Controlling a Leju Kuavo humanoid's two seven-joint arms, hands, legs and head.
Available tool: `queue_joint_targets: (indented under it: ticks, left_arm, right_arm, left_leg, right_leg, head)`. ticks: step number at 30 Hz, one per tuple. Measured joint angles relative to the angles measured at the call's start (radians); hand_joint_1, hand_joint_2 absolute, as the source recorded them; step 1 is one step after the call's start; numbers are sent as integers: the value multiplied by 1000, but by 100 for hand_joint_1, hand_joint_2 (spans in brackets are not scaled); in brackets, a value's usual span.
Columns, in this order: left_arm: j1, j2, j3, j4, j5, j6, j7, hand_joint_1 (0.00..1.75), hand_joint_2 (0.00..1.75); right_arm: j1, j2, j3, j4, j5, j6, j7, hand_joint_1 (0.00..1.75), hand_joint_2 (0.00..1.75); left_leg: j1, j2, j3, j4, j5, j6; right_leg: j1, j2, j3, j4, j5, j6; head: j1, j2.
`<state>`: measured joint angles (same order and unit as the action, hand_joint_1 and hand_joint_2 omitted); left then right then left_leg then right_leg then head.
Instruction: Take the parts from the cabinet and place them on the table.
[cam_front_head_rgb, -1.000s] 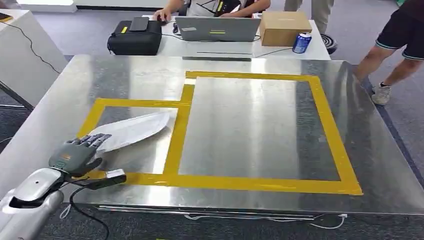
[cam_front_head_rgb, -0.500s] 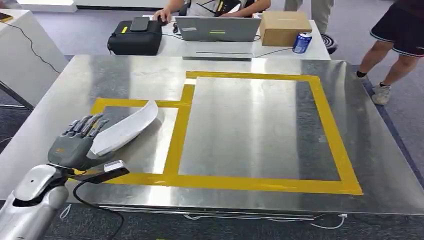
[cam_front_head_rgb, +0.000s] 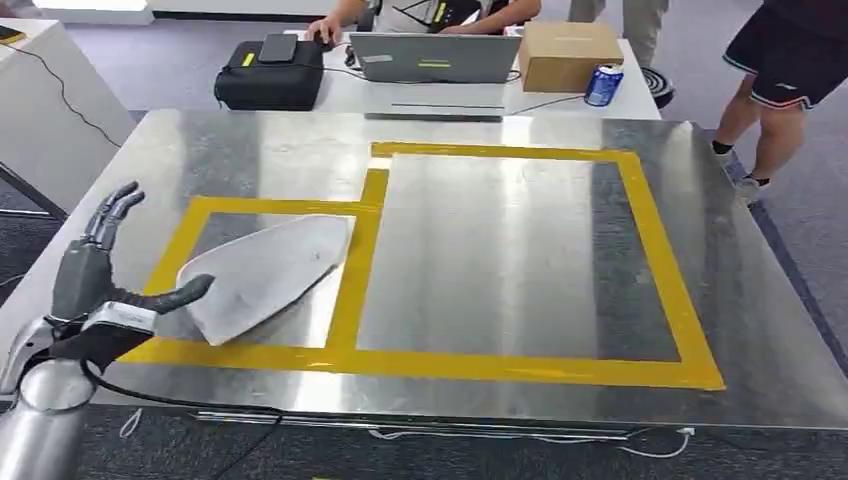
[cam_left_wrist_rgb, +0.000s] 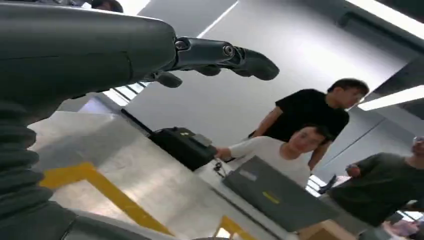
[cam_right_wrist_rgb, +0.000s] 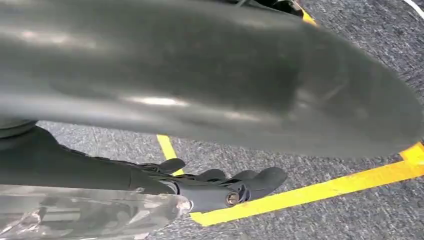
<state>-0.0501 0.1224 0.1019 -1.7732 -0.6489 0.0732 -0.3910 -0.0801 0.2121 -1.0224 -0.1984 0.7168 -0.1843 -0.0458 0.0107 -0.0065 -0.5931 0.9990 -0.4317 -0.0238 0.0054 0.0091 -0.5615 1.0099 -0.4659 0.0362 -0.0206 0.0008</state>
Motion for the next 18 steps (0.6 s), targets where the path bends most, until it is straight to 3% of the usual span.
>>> queue_joint_targets:
  ticks: [5,6,7,9,11,14,18]
  left_arm:
    - [2,-14,22,-37,17,-12,-6,0,0]
    - [2,-17,29,-41,69,-39,-20,0,0]
    - [3,-19,34,-45,132,-67,-33,0,0]
    - [3,-28,68,-63,380,-192,-60,0,0]
    - [-1,-45,135,-84,587,-276,-92,0,0]
    - [-19,-90,279,-102,823,-325,-95,0,0]
    - [-26,-109,498,-101,1063,-406,-105,0,0]
  right_arm:
    - [0,0,-1,0,0,0,0,0,0]
    - [0,0,-1,0,0,0,-2,0,0]
    - [0,0,-1,0,0,0,-2,0,0]
    - [0,0,-2,0,0,1,-5,0,0]
    - [0,0,-3,0,5,2,-9,0,0]
    - [0,0,-7,0,14,4,-18,0,0]
    - [1,0,-11,0,15,3,-22,0,0]
  left_leg:
    - [0,0,0,0,0,0]
    - [0,0,0,0,0,0]
    - [0,0,0,0,0,0]
    - [0,0,0,0,0,0]
    - [0,0,0,0,0,0]
    - [0,0,0,0,0,0]
    - [1,1,0,0,0,0]
  right_leg:
    - [0,0,0,0,0,0]
    - [0,0,0,0,0,0]
    - [0,0,0,0,0,0]
    - [0,0,1,0,0,0]
    - [0,1,0,0,0,0]
    - [0,1,0,0,0,0]
    - [2,1,0,1,-1,-2]
  head:
    - [0,0]
    - [0,0]
    - [0,0]
    - [0,0]
    - [0,0]
    - [0,0]
    - [0,0]
